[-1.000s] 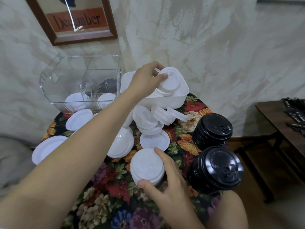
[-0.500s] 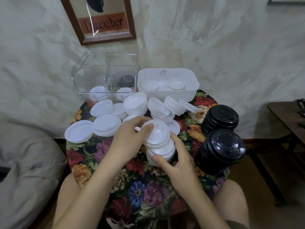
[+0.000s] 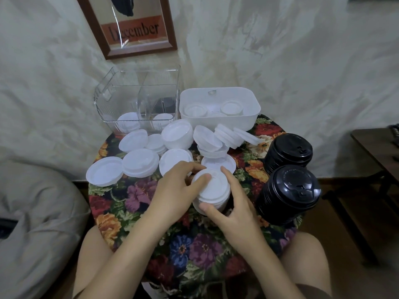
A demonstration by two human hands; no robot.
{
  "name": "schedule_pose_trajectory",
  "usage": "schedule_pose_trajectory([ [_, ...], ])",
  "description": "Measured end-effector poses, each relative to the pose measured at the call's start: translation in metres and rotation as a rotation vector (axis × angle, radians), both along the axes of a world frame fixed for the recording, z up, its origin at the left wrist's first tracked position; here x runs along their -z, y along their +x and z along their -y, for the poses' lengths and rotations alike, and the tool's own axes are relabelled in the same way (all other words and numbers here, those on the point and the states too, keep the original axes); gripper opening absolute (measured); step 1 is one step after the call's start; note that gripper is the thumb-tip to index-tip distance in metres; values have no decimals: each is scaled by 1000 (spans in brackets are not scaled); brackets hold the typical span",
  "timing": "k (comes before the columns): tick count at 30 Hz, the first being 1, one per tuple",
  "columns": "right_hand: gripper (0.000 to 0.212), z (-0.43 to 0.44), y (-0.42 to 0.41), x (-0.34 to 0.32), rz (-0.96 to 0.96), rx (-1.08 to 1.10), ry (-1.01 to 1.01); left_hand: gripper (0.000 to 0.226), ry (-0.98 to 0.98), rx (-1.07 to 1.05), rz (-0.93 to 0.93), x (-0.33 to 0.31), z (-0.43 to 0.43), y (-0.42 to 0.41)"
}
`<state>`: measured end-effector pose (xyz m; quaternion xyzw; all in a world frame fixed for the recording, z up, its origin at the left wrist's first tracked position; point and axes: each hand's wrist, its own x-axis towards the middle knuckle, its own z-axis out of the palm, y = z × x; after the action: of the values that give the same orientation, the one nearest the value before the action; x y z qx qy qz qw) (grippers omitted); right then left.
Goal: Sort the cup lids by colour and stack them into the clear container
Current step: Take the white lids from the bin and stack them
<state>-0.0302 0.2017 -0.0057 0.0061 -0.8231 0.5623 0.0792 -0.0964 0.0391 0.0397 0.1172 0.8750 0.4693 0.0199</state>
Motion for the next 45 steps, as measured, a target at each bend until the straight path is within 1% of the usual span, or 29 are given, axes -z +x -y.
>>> schedule_pose_trajectory([
  [3,87,1,-2,1,14,28,-9,19,61,-8,18,5,1,-1],
  [5,86,1,-2,2,21,38,-6,24,104,20,50,7,1,-1],
  [8,88,0,-3,3,25,48,-2,32,200,102,101,10,2,4],
  [11,91,-1,-3,3,42,51,19,34,247,121,112,12,2,7],
  [17,93,-5,-3,-1,55,42,94,38,192,140,105,18,4,3],
  [20,94,-2,-2,-4,53,41,128,49,164,147,101,17,5,3],
  [22,95,0,-3,-6,56,30,134,51,155,154,108,16,7,3],
  [24,96,0,-6,-8,46,23,127,50,157,171,125,15,8,2],
  [27,88,-1,-10,-9,19,-3,150,40,174,196,138,15,10,2],
  [29,87,-2,-10,-7,19,-9,129,39,195,185,134,16,10,3],
  [32,91,-3,-15,-7,37,-3,66,38,236,145,119,16,9,2],
  [35,80,-3,-22,-9,-16,7,71,41,240,116,107,15,8,-2],
  [38,78,-2,-27,-9,-29,10,44,47,191,109,100,15,10,-5],
  [40,83,-3,-29,-6,-18,15,5,48,120,77,39,12,10,-7],
  [41,86,-2,-29,-4,-10,17,-8,45,83,45,-18,8,10,-9],
  [42,87,-2,-29,-3,-8,16,-8,38,53,1,-94,3,9,-12],
  [45,81,-1,-29,-2,-4,14,10,19,10,-96,-295,-20,2,-36],
])
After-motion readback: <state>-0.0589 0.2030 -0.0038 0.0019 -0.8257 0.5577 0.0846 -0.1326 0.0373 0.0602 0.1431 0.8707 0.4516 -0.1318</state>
